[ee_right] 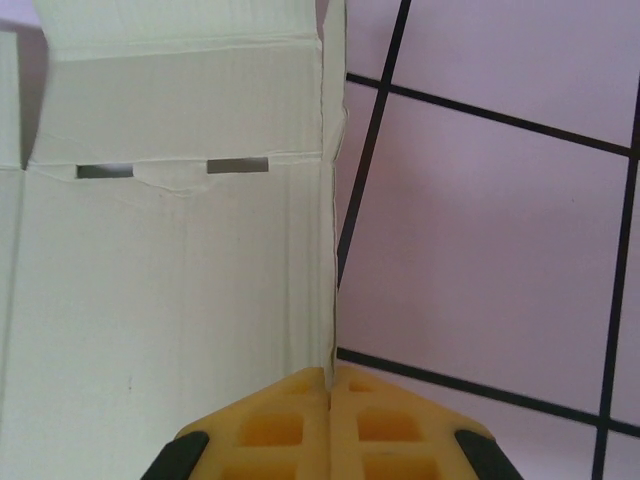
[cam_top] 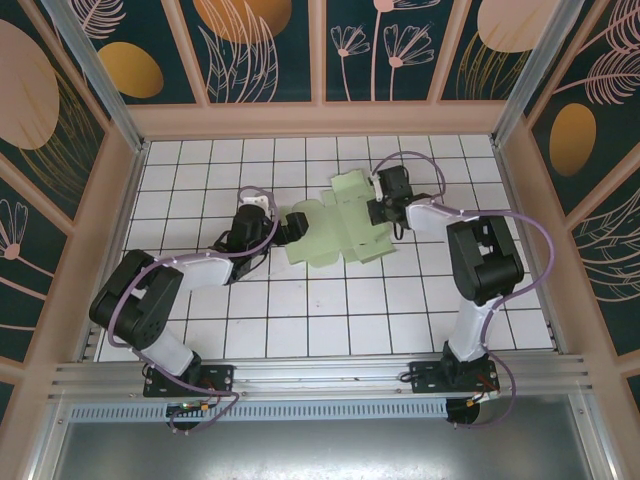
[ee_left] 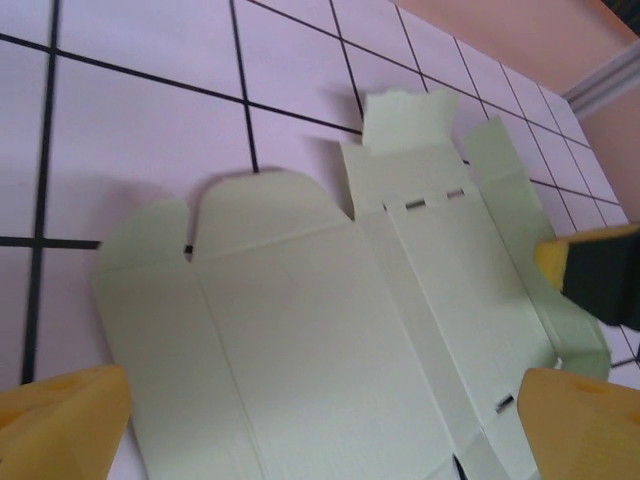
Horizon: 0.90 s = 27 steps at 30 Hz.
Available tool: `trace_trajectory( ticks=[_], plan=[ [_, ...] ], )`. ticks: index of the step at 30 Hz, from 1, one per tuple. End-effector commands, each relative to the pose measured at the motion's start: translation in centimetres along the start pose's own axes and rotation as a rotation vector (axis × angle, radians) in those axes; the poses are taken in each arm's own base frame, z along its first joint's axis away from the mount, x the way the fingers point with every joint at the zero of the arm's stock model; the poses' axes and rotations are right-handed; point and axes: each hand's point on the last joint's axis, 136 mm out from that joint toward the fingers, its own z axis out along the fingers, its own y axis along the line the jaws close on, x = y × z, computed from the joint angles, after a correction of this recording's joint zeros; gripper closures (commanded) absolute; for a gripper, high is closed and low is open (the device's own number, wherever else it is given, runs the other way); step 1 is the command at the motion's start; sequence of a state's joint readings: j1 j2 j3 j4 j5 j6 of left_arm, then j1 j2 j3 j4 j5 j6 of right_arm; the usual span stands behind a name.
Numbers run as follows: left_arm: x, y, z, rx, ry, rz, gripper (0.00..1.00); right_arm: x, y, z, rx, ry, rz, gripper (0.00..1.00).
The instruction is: Fold the paper box
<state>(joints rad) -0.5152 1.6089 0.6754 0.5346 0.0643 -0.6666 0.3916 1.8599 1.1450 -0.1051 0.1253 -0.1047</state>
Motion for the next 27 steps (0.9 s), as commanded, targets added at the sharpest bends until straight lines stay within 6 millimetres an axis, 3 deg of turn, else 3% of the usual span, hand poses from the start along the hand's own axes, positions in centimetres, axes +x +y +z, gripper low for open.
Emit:
trace_trajectory(
  ticks=[1, 12, 21, 22, 24, 27],
  plan=[
    [-0.6, 0.4, -0.2, -0.032, -0.026, -0.014, 0.01, -0.1, -1.7, -0.2, 0.184, 0.041, -0.065, 1.0],
    [-0.3, 0.4, -0.2, -0.023, -0.016, -0.017, 0.01, 1.4, -0.6, 1.5, 0.387, 0.132, -0.224, 1.0],
    [0.1, -0.9, 0.2, 0.047, 0.011, 0.001, 0.01, -0.9, 2.4, -0.3, -0.005, 0.0, 0.001, 0.98],
    [0.1, -0.9, 0.2, 0.053, 0.013, 0.001, 0.01, -1.0, 2.7, -0.4, -0.039, -0.002, 0.014, 0.87],
    [0.1, -1.1, 0.4, 0.062, 0.016, 0.0, 0.01, -1.3, 2.9, -0.7, -0.08, -0.007, 0.047, 0.5],
    [0.1, -1.3, 0.6, 0.069, 0.021, 0.001, 0.01, -1.3, 2.4, -1.5, -0.084, -0.001, 0.126, 0.21]
  ],
)
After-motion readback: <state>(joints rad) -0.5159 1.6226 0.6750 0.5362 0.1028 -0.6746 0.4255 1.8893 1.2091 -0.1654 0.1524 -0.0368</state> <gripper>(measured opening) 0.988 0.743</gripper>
